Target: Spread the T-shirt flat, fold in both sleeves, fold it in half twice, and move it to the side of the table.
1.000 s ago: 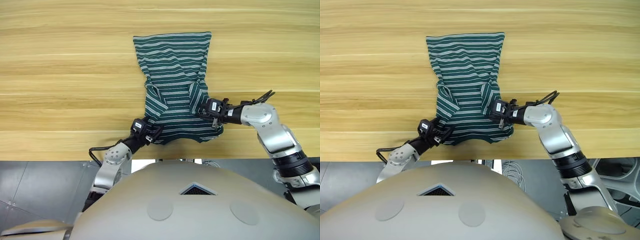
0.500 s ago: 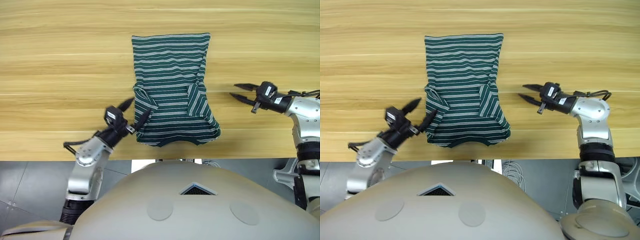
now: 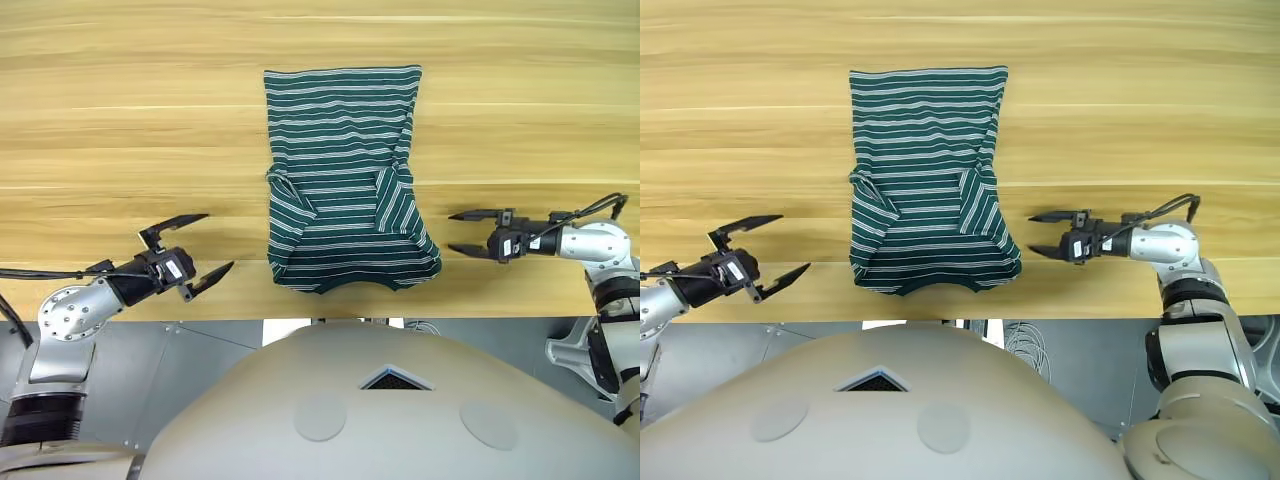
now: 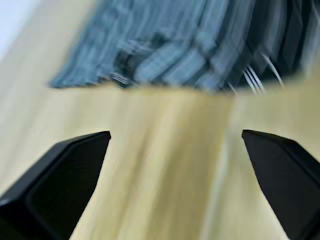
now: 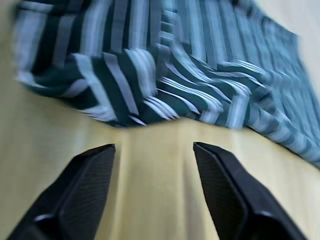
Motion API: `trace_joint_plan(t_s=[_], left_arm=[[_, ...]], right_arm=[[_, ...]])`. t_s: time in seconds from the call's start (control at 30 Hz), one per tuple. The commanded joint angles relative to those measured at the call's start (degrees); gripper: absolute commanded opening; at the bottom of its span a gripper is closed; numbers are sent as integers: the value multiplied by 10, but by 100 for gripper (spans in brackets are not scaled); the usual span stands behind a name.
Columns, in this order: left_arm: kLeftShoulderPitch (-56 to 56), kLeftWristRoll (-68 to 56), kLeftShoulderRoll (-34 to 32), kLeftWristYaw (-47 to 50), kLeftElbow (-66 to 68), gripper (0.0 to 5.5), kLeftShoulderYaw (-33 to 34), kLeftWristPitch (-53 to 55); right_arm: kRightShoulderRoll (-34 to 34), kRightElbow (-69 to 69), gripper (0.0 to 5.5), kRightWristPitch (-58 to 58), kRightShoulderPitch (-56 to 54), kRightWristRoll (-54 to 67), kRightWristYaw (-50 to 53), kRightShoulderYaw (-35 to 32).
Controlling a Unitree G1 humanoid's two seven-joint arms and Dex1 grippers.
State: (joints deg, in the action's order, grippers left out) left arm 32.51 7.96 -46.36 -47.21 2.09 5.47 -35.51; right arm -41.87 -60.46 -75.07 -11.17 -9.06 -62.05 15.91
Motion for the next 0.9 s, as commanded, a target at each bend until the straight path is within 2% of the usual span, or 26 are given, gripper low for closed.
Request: trace_joint_plan(t_s=[0.03, 0.2, 0.73, 0.87, 0.9], left_arm=[[-55, 58, -20, 14, 68, 473, -46, -77], [-80, 84, -32, 17, 93, 473, -89, -106], [-134, 143, -33, 76, 149, 473, -167, -146], [-155, 163, -33, 95, 179, 473, -186, -161], [-163, 175, -34, 104, 191, 479, -192, -167]], right_arm=[[-8, -9, 297, -15, -30, 3, -32, 43], [-4, 14, 297, -10, -26, 38, -68, 89], [30, 25, 297, 29, -29, -101, 106, 112], [33, 25, 297, 35, -24, -97, 109, 129], [32, 25, 279, 36, -24, -90, 101, 134]])
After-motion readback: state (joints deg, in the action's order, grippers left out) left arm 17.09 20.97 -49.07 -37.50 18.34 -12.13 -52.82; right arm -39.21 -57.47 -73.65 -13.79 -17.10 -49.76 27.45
